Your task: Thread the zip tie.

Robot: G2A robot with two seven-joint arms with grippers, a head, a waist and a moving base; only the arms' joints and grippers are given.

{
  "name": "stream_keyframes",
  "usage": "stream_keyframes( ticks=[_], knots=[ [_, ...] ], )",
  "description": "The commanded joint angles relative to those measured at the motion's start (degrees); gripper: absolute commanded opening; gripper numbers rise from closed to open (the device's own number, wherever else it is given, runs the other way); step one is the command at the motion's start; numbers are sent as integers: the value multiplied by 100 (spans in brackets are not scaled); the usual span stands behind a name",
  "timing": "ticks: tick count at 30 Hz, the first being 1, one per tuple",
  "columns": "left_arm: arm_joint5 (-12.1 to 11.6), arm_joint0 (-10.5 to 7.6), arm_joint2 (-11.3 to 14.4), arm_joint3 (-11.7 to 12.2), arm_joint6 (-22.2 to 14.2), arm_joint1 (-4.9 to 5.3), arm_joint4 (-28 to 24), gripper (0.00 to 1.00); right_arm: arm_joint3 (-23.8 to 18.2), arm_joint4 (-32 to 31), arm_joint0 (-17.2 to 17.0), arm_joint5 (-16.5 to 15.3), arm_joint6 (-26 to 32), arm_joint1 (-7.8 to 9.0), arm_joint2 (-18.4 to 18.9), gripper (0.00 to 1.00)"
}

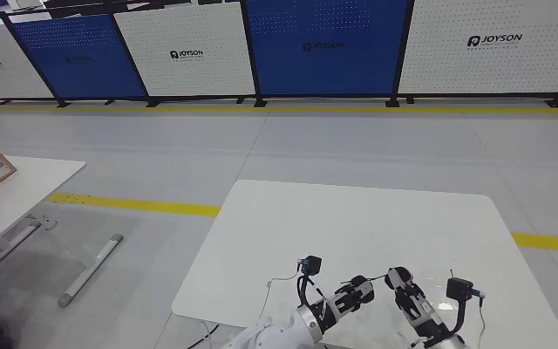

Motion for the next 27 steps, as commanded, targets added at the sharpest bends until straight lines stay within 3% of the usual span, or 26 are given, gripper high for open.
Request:
stream_keyframes(
  ticks=[1, 4, 8, 11, 15, 27],
  knots=[
    [7, -5, -1, 10, -7, -1, -19, 10, 5, -3, 2, -1, 4, 1, 1, 0],
    [11, -9, -19, 21, 3, -4, -86, 20, 10, -5, 4, -8, 3, 2, 3, 0],
    [44, -6, -62, 29, 93, -8, -154, 21, 15, -16, 5, -26, 4, 4, 5, 0],
    [59, -6, -77, 35, 148, -13, -198, 16, 17, -34, 4, -29, 2, 4, 1, 0],
    [84, -5, -80, 39, 191, -18, -192, 0, 18, -48, -1, -58, 0, 6, -5, 0],
    [101, -22, -63, 65, 190, -27, -146, 0, 18, -31, -7, -66, -27, 7, -8, 0]
  ],
)
